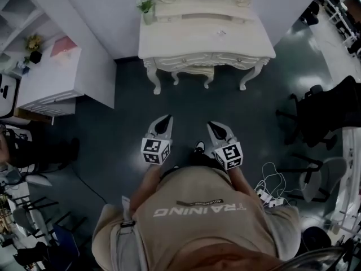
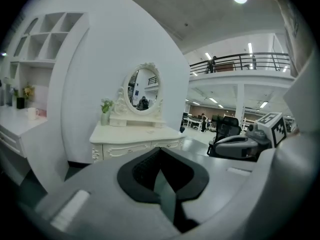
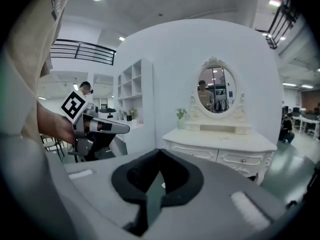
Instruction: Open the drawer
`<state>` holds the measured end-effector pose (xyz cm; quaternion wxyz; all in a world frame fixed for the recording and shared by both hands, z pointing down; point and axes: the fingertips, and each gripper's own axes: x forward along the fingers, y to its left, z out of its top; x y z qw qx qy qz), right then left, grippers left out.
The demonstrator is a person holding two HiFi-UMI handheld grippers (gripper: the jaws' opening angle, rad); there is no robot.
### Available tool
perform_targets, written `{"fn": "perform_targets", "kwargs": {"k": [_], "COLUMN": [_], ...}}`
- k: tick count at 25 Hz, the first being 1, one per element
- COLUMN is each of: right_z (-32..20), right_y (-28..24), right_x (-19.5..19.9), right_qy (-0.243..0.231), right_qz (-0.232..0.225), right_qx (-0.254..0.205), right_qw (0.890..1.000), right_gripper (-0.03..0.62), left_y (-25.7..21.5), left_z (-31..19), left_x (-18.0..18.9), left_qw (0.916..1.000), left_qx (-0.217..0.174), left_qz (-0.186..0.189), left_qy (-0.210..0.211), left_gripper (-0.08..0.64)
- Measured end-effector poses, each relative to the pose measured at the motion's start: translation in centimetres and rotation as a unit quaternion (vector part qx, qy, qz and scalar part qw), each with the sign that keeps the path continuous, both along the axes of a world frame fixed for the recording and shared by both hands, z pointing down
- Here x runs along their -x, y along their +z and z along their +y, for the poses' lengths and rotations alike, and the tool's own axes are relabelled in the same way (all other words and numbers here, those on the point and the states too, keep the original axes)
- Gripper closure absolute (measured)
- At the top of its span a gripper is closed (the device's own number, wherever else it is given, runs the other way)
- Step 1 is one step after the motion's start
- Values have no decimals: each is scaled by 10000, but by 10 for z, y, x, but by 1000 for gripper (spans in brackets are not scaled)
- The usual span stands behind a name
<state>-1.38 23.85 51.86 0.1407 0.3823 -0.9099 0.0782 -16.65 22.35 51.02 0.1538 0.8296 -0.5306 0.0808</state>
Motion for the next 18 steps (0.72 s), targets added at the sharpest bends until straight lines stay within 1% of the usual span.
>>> {"fn": "perform_targets", "kwargs": {"k": [2,5,7,9,11,13,18], "right_z": [-25,-56,-77,-96,-113,-131,-162], "right_y": [-6,-10,-10,-8,-3,1,13], "right_x": [-11,-21,-28,-36,-42,-46,-50], "right_qy": [-168,-580,-740,-844,-910,-912,-762], "right_qz": [-41,144,103,29,-83,-194,-392], "right_qx": [-114,-371,-395,-361,-271,-178,85], "right_qw": [9998,9975,9964,9958,9954,9955,9963], "right_gripper": [589,589,589,589,589,589,589], "left_y": [-11,-23,-23,-19,-15,-18,-21], "left_z": [-19,-46,-64,-81,-97,-116,-150], "left_x": [-17,-35,-45,-56,-63,-70,-75], "left_qw": [10000,9997,9996,9994,9988,9983,9988], "left_qx": [-39,-98,-50,46,141,151,83], "left_qz": [-37,-205,-227,-165,-23,70,-119], "left_qy": [6,-63,-179,-311,-471,-550,-462], "left_gripper": [552,552,552,552,552,552,552]}}
